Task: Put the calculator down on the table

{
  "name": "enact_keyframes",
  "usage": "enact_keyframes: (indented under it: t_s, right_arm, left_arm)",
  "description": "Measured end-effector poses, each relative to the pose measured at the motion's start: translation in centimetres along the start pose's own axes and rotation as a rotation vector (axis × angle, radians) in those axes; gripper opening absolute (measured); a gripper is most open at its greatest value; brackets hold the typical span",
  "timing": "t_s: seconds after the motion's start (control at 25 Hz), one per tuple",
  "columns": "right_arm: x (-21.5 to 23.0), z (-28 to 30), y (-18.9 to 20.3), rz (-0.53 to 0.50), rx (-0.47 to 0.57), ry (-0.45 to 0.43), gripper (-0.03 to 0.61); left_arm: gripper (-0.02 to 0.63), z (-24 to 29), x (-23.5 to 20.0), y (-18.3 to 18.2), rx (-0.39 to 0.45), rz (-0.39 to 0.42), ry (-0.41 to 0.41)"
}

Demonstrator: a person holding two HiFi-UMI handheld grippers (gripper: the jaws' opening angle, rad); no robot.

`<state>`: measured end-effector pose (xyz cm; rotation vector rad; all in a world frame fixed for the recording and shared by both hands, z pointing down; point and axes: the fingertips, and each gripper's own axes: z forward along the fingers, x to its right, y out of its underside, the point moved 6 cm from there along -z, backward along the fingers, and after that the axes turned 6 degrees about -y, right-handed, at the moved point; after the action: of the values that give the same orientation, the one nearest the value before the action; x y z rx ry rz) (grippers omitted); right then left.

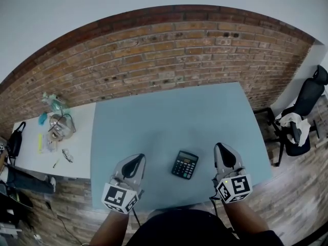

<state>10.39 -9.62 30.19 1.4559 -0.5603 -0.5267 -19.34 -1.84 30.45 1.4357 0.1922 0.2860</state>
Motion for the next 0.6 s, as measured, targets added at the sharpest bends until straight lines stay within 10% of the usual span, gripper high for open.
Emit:
enact_keyframes:
  t_s: [0.6]
  right_arm:
    - [-4.5,-3.6,0.1,0.019,-0.012,0.101,0.005]
  left_arm:
    - [0.003,-1.1,0.3,1.4,0.019,-0.015,0.140]
